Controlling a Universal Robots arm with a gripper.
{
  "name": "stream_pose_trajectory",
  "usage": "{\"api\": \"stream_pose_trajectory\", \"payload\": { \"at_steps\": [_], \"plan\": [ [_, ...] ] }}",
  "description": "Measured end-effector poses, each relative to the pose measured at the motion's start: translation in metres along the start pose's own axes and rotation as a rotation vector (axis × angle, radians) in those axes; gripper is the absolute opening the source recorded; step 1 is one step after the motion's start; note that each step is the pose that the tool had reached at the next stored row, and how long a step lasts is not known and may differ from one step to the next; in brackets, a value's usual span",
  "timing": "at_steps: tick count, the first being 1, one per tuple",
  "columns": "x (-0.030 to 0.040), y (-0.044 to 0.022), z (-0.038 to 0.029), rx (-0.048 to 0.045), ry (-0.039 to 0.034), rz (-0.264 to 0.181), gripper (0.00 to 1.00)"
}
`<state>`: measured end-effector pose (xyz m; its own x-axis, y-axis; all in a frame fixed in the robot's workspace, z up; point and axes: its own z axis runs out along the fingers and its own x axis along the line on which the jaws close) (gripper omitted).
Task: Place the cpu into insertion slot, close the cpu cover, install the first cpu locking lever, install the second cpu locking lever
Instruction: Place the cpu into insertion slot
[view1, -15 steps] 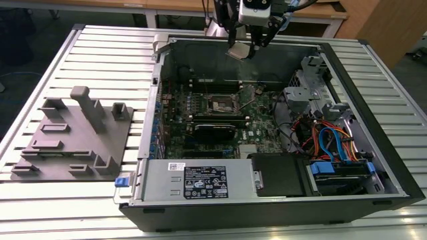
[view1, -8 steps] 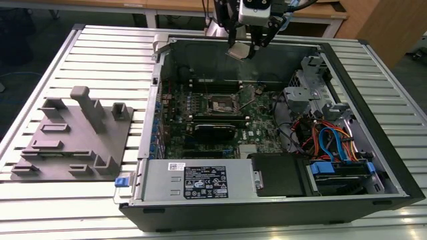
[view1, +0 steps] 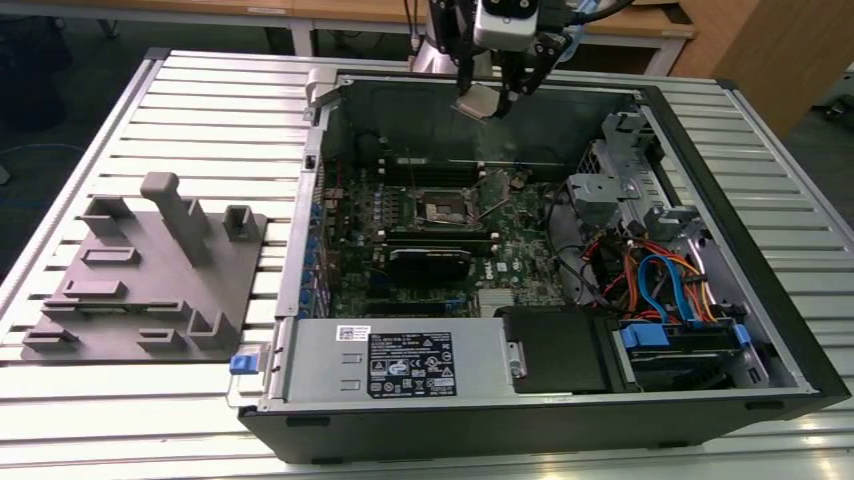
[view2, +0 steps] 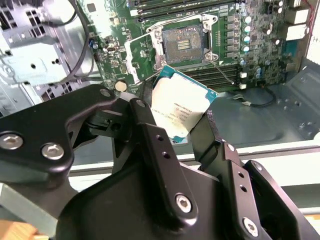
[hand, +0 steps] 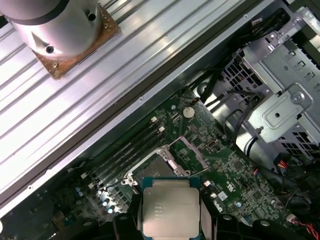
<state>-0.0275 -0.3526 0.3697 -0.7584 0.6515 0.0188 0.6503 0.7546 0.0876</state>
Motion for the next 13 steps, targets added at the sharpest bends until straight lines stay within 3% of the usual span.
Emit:
{"api": "stream_pose_trajectory", "payload": {
  "at_steps": [5,13],
  "plan": [
    [0.0,0.0,0.0002,-0.0014,-0.007,0.079,0.54],
    [0.0,0.0,0.0002,-0.0015,-0.0076,0.087,0.54]
  ]
}}
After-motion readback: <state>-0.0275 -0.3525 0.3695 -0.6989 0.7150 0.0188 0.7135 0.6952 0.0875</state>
